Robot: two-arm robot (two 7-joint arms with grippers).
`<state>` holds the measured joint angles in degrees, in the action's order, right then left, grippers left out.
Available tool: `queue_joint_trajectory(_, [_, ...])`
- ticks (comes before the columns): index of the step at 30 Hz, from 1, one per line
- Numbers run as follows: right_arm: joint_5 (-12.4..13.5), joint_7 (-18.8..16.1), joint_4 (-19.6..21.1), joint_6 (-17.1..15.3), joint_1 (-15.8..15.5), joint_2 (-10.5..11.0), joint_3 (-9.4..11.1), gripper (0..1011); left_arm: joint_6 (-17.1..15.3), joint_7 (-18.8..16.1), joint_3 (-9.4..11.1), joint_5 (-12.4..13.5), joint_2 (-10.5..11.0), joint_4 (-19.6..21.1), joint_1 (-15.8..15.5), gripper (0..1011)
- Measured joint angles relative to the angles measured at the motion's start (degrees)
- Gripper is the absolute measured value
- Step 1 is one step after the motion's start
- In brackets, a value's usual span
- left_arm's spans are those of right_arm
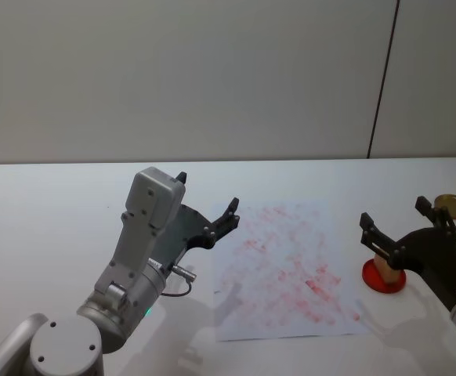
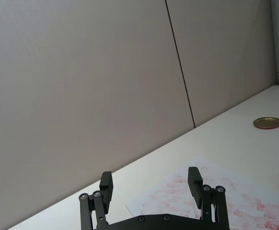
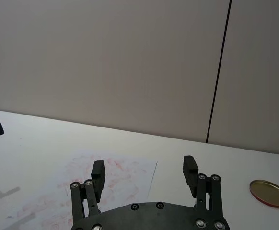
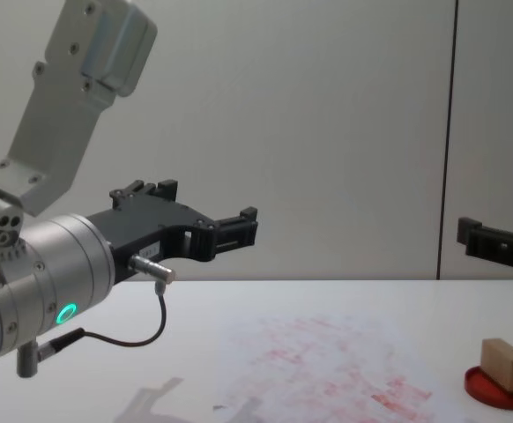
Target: Use the one hand to pick up the stamp and affix it onto the A4 paper.
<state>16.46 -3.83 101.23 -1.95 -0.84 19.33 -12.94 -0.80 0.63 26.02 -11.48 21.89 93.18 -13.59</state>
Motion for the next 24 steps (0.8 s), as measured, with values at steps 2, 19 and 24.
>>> queue_joint_trajectory(2, [0.0,0.0,0.0,0.0,0.0,0.0,0.0,1001,0.0,0.0,0.0,0.0,0.0,0.0,0.0,993])
queue_joint_trajectory(19, [0.0,0.0,0.0,0.0,0.0,0.0,0.0,1001,0.0,0.0,0.0,0.0,0.0,0.0,0.0,993])
queue_joint_trajectory(24, [-0.4,-0.1,-0.2,-0.2,0.1,0.0,0.0,1001,0.0,0.0,0.0,0.0,0.0,0.0,0.0,993])
